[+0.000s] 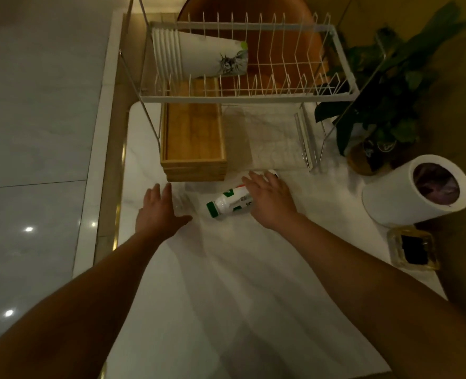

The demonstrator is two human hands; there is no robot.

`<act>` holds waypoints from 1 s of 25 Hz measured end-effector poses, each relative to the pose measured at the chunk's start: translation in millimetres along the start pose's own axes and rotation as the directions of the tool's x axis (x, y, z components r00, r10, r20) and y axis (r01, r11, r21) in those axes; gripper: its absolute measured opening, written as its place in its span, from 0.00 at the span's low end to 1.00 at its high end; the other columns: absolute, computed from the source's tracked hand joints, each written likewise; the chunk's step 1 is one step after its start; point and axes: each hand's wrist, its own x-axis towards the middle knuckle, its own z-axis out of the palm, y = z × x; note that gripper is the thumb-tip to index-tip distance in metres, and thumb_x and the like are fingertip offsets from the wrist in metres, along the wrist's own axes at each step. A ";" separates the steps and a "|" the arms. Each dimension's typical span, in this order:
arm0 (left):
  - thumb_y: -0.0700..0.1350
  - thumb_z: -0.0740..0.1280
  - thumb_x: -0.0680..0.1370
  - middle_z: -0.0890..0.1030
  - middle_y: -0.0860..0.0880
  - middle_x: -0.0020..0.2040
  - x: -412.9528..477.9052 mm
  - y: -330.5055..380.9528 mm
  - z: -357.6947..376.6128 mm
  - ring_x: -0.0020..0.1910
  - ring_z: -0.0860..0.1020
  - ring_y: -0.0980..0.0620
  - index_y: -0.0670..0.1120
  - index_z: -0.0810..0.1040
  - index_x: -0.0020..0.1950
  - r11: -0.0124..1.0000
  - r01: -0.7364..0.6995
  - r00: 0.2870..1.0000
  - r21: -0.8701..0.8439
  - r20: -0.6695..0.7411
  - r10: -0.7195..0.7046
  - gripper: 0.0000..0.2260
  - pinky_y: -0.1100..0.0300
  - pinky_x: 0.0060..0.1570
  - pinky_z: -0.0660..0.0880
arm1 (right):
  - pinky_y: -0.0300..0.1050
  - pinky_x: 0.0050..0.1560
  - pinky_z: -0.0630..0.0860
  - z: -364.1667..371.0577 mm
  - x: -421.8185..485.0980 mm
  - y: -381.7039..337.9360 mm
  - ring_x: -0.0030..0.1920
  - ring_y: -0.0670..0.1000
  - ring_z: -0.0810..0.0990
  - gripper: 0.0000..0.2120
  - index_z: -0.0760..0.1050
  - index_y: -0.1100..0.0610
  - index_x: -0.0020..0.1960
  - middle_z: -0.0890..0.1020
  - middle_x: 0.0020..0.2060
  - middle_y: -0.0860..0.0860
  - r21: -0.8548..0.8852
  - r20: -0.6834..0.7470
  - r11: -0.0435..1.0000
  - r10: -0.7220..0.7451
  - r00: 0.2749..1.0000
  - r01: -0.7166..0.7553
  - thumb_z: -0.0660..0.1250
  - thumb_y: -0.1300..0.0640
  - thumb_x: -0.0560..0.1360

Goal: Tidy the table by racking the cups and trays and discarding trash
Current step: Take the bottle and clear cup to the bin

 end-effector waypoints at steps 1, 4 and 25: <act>0.69 0.73 0.64 0.60 0.42 0.79 2.8 1.2 -0.7 0.78 0.58 0.37 0.53 0.51 0.79 1.000 0.003 1.000 -0.008 0.012 -0.003 0.52 0.35 0.67 0.67 | 0.60 0.75 0.51 1.2 2.1 0.8 0.76 0.60 0.54 0.37 0.56 0.48 0.78 0.59 0.78 0.50 -0.041 0.011 0.999 -0.018 1.000 0.019 0.68 0.54 0.73; 0.68 0.74 0.64 0.68 0.43 0.74 6.7 4.6 -1.5 0.73 0.66 0.38 0.52 0.54 0.79 1.000 -0.028 0.999 0.001 0.034 0.028 0.51 0.37 0.64 0.72 | 0.58 0.72 0.55 4.7 -2.9 2.1 0.73 0.59 0.60 0.34 0.60 0.48 0.76 0.66 0.74 0.51 -0.135 0.000 0.989 -0.054 0.999 0.054 0.69 0.53 0.73; 0.58 0.77 0.66 0.70 0.41 0.68 -72.8 18.7 22.6 0.63 0.72 0.39 0.46 0.59 0.77 1.000 -0.027 1.000 -0.007 -0.007 0.027 0.46 0.43 0.56 0.77 | 0.50 0.51 0.72 26.1 -119.1 12.7 0.56 0.55 0.72 0.30 0.71 0.51 0.65 0.75 0.56 0.53 0.059 0.019 0.982 0.179 0.984 -0.180 0.71 0.40 0.67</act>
